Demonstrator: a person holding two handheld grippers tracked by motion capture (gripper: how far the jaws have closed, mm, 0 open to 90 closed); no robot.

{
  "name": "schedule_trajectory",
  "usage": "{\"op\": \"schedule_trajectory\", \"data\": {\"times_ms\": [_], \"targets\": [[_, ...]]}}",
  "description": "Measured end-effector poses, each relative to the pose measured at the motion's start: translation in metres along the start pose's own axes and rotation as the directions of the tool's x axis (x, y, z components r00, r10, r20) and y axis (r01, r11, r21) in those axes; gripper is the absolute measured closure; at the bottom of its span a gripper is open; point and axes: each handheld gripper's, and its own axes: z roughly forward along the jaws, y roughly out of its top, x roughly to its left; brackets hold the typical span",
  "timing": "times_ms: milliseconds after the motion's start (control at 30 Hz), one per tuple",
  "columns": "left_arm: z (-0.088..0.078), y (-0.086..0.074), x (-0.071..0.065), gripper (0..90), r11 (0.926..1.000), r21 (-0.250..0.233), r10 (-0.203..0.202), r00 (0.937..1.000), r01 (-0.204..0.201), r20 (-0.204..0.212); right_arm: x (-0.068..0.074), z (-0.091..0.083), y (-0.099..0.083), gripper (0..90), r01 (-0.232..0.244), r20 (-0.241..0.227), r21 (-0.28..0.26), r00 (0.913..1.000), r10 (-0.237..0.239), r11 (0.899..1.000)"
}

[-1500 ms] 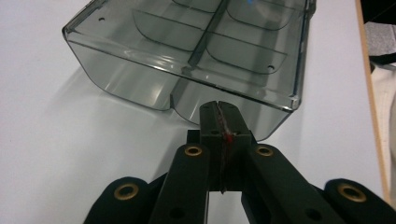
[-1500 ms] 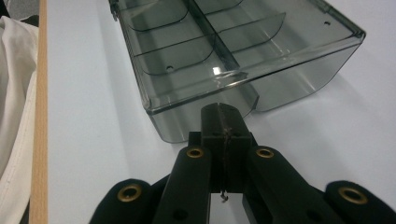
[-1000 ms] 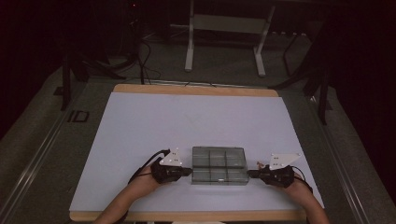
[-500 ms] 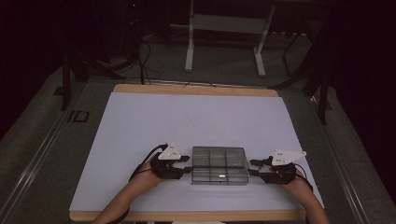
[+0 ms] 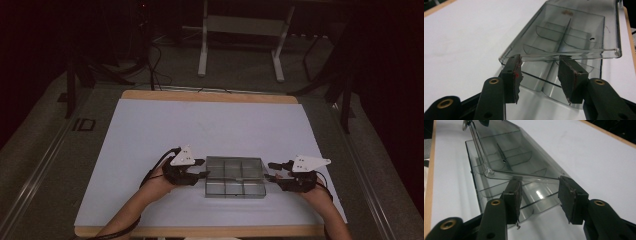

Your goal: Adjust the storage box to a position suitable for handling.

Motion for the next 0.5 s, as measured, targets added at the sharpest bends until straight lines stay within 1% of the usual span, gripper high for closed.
{"op": "schedule_trajectory", "data": {"times_ms": [67, 167, 300, 367, 433, 467, 500], "targets": [[0.0003, 0.0022, 0.0005, 54.2, 0.9999, -0.005, 0.01, 0.9999, -0.01, -0.007, -0.0005, 0.0002, 0.0014, 55.6, 0.003, 0.008, -0.008, 1.0, -0.003, 1.0], [0.0012, 0.0052, 0.0019, 54.3, 0.9998, -0.014, 0.012, 0.9999, -0.012, -0.013, -0.0016, 0.0014, 0.0031, 58.0, 0.005, 0.019, -0.017, 0.9998, -0.004, 1.0], [0.0024, 0.0083, 0.0033, 55.4, 0.9996, -0.023, 0.017, 0.9998, -0.017, -0.011, -0.0028, 0.0034, 0.0057, 60.1, 0.009, 0.023, -0.024, 0.9997, -0.009, 1.0], [0.0031, 0.0098, 0.0035, 56.8, 0.9995, -0.028, 0.016, 0.9997, -0.017, -0.018, -0.0033, 0.0048, 0.0073, 62.4, 0.011, 0.028, -0.025, 0.9995, -0.01, 1.0], [0.0034, 0.0102, 0.0037, 58.9, 0.9994, -0.03, 0.017, 0.9997, -0.017, -0.015, -0.0038, 0.0054, 0.0082, 63.2, 0.011, 0.031, -0.027, 0.9995, -0.01, 1.0], [0.0042, 0.0105, 0.003, 58.9, 0.9989, -0.04, 0.023, 0.9995, -0.024, -0.022, -0.0041, 0.0058, 0.0087, 63.9, 0.011, 0.033, -0.029, 0.9994, -0.01, 1.0], [0.0047, 0.0108, 0.0031, 61.0, 0.9989, -0.038, 0.026, 0.9993, -0.027, -0.027, -0.0047, 0.0066, 0.0099, 66.9, 0.011, 0.037, -0.031, 0.9993, -0.009, 0.999]]}}
